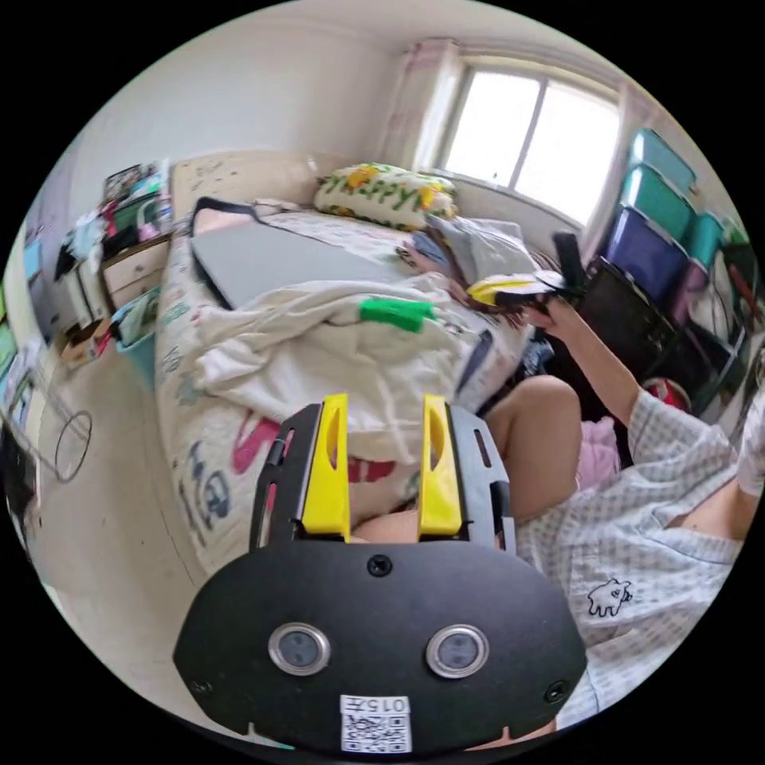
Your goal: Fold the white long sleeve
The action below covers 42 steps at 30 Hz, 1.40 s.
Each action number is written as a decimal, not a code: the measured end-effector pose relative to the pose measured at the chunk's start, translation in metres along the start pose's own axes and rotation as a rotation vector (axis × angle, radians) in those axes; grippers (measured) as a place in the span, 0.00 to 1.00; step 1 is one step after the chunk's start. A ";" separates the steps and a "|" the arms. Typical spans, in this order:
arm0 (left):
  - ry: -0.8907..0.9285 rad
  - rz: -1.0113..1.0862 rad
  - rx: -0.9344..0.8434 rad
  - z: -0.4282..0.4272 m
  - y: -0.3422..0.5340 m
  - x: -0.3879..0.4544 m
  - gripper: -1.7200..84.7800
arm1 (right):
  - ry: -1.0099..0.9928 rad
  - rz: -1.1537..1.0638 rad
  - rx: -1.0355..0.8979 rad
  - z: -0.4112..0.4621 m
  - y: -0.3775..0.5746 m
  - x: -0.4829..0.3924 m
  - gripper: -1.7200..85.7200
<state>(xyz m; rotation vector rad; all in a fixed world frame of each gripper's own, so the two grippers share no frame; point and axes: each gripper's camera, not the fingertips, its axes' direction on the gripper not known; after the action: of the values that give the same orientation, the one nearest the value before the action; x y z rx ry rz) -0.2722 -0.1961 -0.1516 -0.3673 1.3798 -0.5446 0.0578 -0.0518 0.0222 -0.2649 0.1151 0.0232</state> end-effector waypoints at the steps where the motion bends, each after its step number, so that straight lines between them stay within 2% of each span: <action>1: 0.005 0.020 -0.010 0.005 -0.006 0.007 0.18 | -0.017 0.004 -0.008 0.004 -0.001 0.000 0.11; 8: -0.111 0.062 -0.211 0.088 -0.048 0.023 0.17 | -0.123 0.047 -0.039 0.046 0.011 0.006 0.12; 12: -0.187 0.034 -0.233 0.109 -0.045 0.003 0.10 | -0.143 0.064 -0.052 0.053 0.022 0.022 0.12; 14: -0.142 -0.014 -0.179 0.095 -0.037 -0.012 0.08 | -0.169 0.087 -0.037 0.050 0.031 0.031 0.12; 18: -0.074 -0.114 0.068 0.034 -0.002 -0.036 0.06 | -0.276 0.118 0.021 0.034 0.056 0.040 0.11; 23: 0.034 -0.096 0.179 0.022 0.021 -0.026 0.03 | -0.467 0.057 0.129 0.023 0.079 0.010 0.11; 27: 0.156 -0.030 0.181 0.046 0.010 -0.013 0.02 | -0.434 0.030 0.208 0.034 0.093 -0.018 0.13; 30: 0.161 -0.007 0.177 0.060 0.002 -0.015 0.02 | -0.353 0.104 0.298 0.035 0.114 -0.015 0.14; 34: 0.247 -0.013 0.147 0.081 0.002 -0.025 0.02 | -0.445 0.199 0.430 0.030 0.145 0.004 0.14; 35: 0.273 -0.025 0.151 0.088 0.004 -0.028 0.02 | -0.448 0.246 0.496 0.026 0.154 0.009 0.15; 37: 0.302 -0.020 0.149 0.097 0.004 -0.031 0.02 | -0.426 0.253 0.507 0.029 0.162 0.008 0.15; 40: 0.337 0.006 0.094 0.118 -0.002 -0.037 0.03 | -0.477 0.246 0.501 0.041 0.170 0.008 0.13; 42: 0.373 0.044 0.042 0.130 -0.010 -0.042 0.04 | -0.495 0.272 0.527 0.046 0.181 0.013 0.07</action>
<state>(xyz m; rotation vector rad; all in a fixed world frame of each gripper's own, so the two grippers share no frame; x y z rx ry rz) -0.1500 -0.1893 -0.0901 -0.2059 1.7280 -0.6258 0.0688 0.1349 0.0179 0.2881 -0.3342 0.3218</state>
